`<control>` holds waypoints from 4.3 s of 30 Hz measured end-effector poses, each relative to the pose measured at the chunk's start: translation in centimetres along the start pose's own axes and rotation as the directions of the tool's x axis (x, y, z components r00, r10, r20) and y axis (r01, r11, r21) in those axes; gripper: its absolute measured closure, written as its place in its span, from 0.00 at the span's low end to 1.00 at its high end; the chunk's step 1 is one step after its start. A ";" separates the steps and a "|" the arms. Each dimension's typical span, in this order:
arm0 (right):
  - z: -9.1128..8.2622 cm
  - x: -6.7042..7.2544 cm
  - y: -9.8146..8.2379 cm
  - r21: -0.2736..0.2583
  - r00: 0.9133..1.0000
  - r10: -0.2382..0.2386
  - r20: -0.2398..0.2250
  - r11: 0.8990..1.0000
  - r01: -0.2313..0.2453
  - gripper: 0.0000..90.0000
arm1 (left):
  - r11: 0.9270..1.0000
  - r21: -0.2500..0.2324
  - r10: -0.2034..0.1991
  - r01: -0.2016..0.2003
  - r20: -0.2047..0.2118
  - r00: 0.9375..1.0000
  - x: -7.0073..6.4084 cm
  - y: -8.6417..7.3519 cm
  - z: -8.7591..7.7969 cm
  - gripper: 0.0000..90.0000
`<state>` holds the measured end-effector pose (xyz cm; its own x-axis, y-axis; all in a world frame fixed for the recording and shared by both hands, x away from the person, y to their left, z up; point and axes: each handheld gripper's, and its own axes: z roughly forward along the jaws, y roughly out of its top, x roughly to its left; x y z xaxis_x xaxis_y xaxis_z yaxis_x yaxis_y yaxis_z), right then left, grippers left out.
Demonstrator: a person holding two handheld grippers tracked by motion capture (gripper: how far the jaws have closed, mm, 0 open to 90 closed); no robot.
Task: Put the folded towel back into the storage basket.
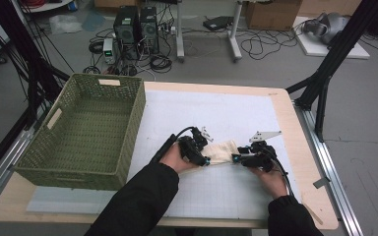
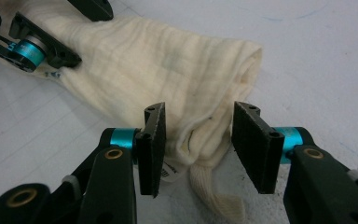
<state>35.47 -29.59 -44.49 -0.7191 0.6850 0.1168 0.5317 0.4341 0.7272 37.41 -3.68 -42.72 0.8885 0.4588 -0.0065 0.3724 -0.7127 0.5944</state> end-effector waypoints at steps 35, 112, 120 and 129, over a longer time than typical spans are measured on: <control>0.1 0.0 0.0 0.004 1.000 -0.005 0.003 1.000 0.005 0.60 | 1.000 0.007 0.017 -0.017 0.047 0.999 -0.5 0.0 0.3 0.30; -6.3 1.8 -3.1 -0.104 0.999 0.029 0.027 0.994 -0.026 0.21 | 0.975 -0.013 -0.220 0.223 0.108 0.969 1.8 -0.3 -0.2 0.89; -7.4 1.9 -4.0 -0.122 0.999 0.046 0.028 0.992 -0.043 0.16 | 0.961 -0.012 -0.271 0.275 0.133 0.953 2.0 -0.4 -0.3 0.90; -7.8 2.0 -4.4 -0.127 0.999 0.038 0.028 0.991 -0.034 0.15 | 0.928 -0.070 -0.348 0.366 0.185 0.919 2.4 -1.5 -0.6 0.90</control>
<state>28.21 -34.72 -42.24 -0.6855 0.7172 0.1254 0.4948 0.3327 0.8028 38.77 -1.16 -43.14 0.7363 0.5715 -0.3622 0.6521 -0.4564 0.6054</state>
